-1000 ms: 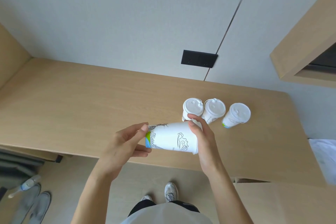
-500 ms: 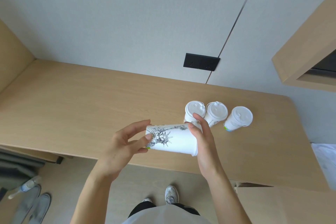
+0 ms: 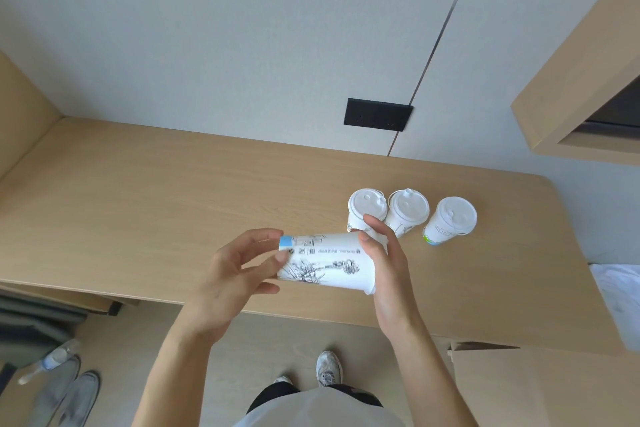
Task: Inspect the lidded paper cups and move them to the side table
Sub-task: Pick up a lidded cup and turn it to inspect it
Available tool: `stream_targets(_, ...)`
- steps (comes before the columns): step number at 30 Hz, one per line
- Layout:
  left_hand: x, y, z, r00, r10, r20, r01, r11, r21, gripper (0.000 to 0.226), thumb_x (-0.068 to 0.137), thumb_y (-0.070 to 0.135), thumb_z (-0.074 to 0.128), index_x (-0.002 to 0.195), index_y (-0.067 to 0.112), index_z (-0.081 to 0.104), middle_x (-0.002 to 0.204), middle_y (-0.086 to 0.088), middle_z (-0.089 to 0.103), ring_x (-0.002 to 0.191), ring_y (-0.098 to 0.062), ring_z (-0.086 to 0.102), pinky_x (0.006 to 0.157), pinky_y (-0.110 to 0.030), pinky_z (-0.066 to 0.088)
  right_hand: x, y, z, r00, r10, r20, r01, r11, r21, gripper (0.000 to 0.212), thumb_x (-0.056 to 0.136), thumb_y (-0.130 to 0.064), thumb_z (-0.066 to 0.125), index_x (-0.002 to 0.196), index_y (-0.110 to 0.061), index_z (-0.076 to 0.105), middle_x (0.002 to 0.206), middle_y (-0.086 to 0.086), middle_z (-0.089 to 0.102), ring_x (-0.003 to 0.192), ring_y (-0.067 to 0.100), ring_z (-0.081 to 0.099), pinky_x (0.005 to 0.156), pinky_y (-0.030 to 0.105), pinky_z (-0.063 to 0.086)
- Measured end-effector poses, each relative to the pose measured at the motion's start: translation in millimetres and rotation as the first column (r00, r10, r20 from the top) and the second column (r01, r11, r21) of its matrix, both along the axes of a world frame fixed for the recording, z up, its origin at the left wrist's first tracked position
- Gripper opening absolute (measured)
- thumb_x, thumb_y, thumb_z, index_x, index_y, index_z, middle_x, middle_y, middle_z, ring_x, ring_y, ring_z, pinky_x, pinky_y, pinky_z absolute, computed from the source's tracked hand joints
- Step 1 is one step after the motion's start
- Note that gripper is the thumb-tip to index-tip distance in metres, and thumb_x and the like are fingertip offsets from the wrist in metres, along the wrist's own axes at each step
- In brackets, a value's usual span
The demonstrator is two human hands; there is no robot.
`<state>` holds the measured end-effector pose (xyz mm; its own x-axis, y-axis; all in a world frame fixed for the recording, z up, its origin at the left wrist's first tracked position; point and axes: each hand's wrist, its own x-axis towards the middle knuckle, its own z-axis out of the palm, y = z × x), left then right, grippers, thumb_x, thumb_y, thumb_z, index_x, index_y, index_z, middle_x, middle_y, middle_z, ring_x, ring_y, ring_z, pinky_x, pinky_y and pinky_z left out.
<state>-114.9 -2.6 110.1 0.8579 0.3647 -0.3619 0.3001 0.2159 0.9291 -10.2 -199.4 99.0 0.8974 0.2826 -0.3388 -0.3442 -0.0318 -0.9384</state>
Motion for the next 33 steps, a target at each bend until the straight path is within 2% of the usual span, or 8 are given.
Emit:
stream_targets(2, -1, 0, -1, 0.999, -0.025, 0.028, 0.025, 0.999, -0.023, 0.043, 0.079, 0.025, 0.087, 0.119, 0.024, 0.072, 0.124, 0.007, 0.074, 0.1, -0.025, 0.077, 0.083, -0.04, 0.063, 2, -3, 0, 1.0, -0.021, -0.006, 0.021, 1.0, 0.007, 0.048, 0.071, -0.057, 0.07, 0.117, -0.046, 0.07, 0.124, -0.013, 0.069, 0.12, 0.002, 0.061, 0.11, 0.042, 0.047)
stream_targets(7, 5, -8, 2, 0.999, 0.009, -0.041, -0.009, 1.0, 0.019, 0.035, 0.087, 0.038, 0.073, 0.119, 0.023, 0.072, 0.111, -0.002, 0.078, 0.074, -0.03, 0.075, 0.067, -0.035, 0.057, 5, -5, 2, 0.999, -0.031, -0.016, 0.031, 0.999, 0.013, 0.043, 0.074, -0.052, 0.068, 0.116, -0.043, 0.071, 0.119, -0.015, 0.068, 0.112, -0.006, 0.061, 0.108, 0.039, 0.045)
stream_targets(15, 8, -13, 3, 0.999, 0.018, -0.03, -0.018, 0.999, 0.029, 0.028, 0.095, 0.031, 0.067, 0.122, 0.024, 0.07, 0.114, -0.002, 0.079, 0.084, -0.032, 0.077, 0.076, -0.038, 0.061, 9, -7, 0, 1.0, -0.002, 0.016, 0.001, 1.0, 0.01, 0.049, 0.072, -0.057, 0.068, 0.118, -0.042, 0.07, 0.136, -0.011, 0.064, 0.136, 0.012, 0.051, 0.116, 0.041, 0.04)
stream_targets(19, 5, -12, 1, 0.999, 0.004, 0.047, -0.005, 1.0, 0.022, 0.044, 0.081, 0.02, 0.086, 0.123, 0.023, 0.07, 0.13, 0.009, 0.072, 0.102, -0.026, 0.076, 0.09, -0.044, 0.06, 12, -9, -1, 0.999, 0.03, 0.034, -0.03, 0.999, 0.024, 0.055, 0.07, -0.057, 0.067, 0.122, -0.038, 0.069, 0.127, -0.018, 0.067, 0.121, -0.007, 0.056, 0.102, 0.028, 0.042)
stream_targets(23, 8, -16, 0, 0.998, 0.057, 0.036, -0.058, 0.998, 0.035, 0.034, 0.083, 0.035, 0.077, 0.116, 0.026, 0.071, 0.124, 0.001, 0.075, 0.104, -0.027, 0.075, 0.089, -0.044, 0.062, 14, -9, -4, 0.999, 0.041, 0.02, -0.042, 0.999, 0.033, 0.059, 0.065, -0.061, 0.067, 0.12, -0.039, 0.069, 0.118, -0.019, 0.069, 0.113, -0.004, 0.06, 0.099, 0.028, 0.044)
stream_targets(27, 8, -17, -2, 0.994, 0.05, 0.094, -0.053, 0.998, 0.021, 0.04, 0.08, 0.02, 0.077, 0.12, 0.019, 0.071, 0.131, -0.001, 0.071, 0.108, -0.029, 0.075, 0.097, -0.044, 0.057, 16, -10, -6, 0.999, 0.037, 0.011, -0.038, 0.999, 0.031, 0.052, 0.068, -0.058, 0.069, 0.116, -0.041, 0.07, 0.123, -0.014, 0.07, 0.117, -0.001, 0.06, 0.105, 0.034, 0.045)
stream_targets(30, 10, -21, 2, 0.998, 0.067, 0.02, -0.067, 0.998, 0.018, 0.035, 0.088, 0.033, 0.079, 0.121, 0.023, 0.072, 0.124, -0.001, 0.075, 0.107, -0.023, 0.076, 0.09, -0.043, 0.061, 18, -11, -7, 0.999, 0.026, 0.021, -0.027, 0.999, 0.043, 0.051, 0.068, -0.059, 0.07, 0.115, -0.04, 0.071, 0.127, -0.004, 0.07, 0.127, 0.017, 0.06, 0.114, 0.046, 0.043)
stream_targets(33, 11, -23, 3, 0.998, 0.062, -0.016, -0.061, 0.997, 0.053, 0.029, 0.091, 0.027, 0.078, 0.12, 0.024, 0.073, 0.119, -0.002, 0.077, 0.102, -0.028, 0.077, 0.086, -0.042, 0.062, 18, -13, -6, 0.999, 0.037, 0.032, -0.038, 0.999, 0.035, 0.052, 0.067, -0.059, 0.069, 0.115, -0.04, 0.071, 0.127, -0.008, 0.069, 0.128, 0.014, 0.058, 0.117, 0.044, 0.041)
